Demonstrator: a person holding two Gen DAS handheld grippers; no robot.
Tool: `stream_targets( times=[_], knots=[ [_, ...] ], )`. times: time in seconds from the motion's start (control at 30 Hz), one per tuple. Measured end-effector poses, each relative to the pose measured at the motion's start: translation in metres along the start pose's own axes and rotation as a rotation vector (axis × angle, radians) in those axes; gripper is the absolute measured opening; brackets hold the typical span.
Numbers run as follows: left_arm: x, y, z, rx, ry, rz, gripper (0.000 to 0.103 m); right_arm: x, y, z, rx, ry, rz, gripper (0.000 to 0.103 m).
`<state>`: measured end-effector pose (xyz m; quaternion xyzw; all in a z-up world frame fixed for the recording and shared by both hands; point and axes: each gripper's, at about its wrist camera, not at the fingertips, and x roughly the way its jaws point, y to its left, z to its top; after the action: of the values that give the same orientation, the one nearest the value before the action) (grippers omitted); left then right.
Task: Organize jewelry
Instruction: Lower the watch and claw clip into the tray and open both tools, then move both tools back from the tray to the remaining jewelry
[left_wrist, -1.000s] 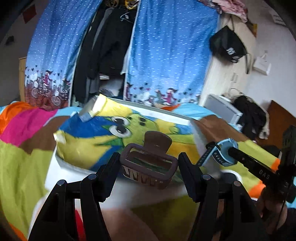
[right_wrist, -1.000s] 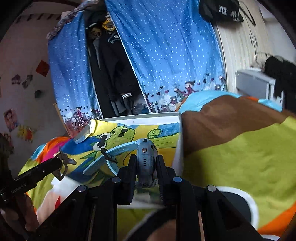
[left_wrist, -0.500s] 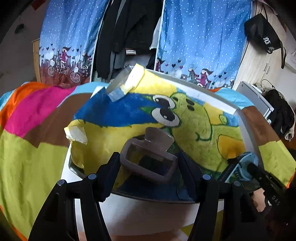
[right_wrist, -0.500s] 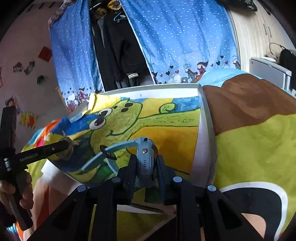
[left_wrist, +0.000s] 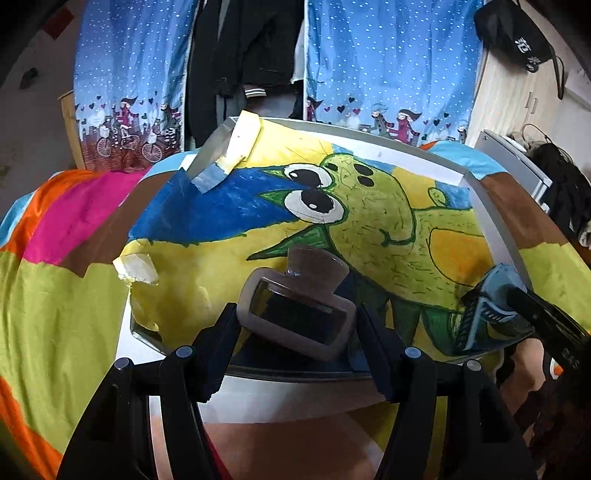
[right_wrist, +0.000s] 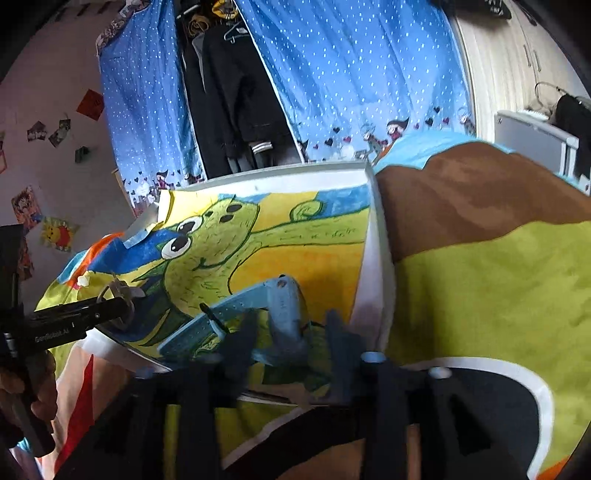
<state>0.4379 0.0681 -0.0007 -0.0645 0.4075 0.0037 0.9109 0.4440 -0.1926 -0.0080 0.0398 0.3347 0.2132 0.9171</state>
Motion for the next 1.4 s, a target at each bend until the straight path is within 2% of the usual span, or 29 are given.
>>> stream_targets(
  times=[0.1,0.17,0.2,0.33,0.4,0.5,0.63,0.77,0.87,1.1,1.23,1.4],
  knots=[
    [-0.007,-0.002,0.001,-0.03,-0.005,0.011,0.059,-0.014,0.001,0.005,-0.016,-0.023,-0.012,0.052],
    [-0.019,-0.002,0.0,-0.052,-0.03,-0.003,0.065,-0.028,0.003,0.007,-0.024,-0.052,-0.022,0.062],
    [-0.028,-0.004,-0.002,-0.064,-0.059,-0.012,0.071,-0.035,0.004,0.007,-0.025,-0.068,-0.023,0.069],
    [-0.068,-0.012,-0.007,-0.08,-0.187,-0.022,0.086,-0.068,0.013,0.009,-0.045,-0.138,-0.027,0.08],
    [-0.086,-0.018,-0.011,-0.078,-0.236,-0.026,0.096,-0.083,0.018,0.009,-0.051,-0.165,-0.021,0.091],
    [-0.114,-0.024,-0.018,-0.073,-0.31,-0.027,0.099,-0.114,0.027,0.007,-0.056,-0.226,0.001,0.101],
    [-0.155,-0.032,-0.031,-0.051,-0.385,-0.019,0.101,-0.153,0.044,0.002,-0.082,-0.291,0.008,0.103],
    [-0.192,-0.03,-0.046,-0.042,-0.43,-0.075,0.101,-0.191,0.063,-0.007,-0.098,-0.34,-0.001,0.103],
    [-0.218,-0.028,-0.06,-0.035,-0.457,-0.071,0.101,-0.215,0.075,-0.018,-0.099,-0.366,-0.008,0.103],
    [-0.264,-0.027,-0.102,0.032,-0.47,-0.037,0.101,-0.25,0.104,-0.047,-0.123,-0.388,-0.005,0.103],
    [-0.277,-0.015,-0.132,0.023,-0.486,-0.035,0.101,-0.262,0.116,-0.067,-0.133,-0.38,0.0,0.103],
    [-0.277,0.0,-0.166,0.038,-0.44,-0.036,0.101,-0.265,0.124,-0.096,-0.149,-0.338,-0.012,0.103]
  ],
)
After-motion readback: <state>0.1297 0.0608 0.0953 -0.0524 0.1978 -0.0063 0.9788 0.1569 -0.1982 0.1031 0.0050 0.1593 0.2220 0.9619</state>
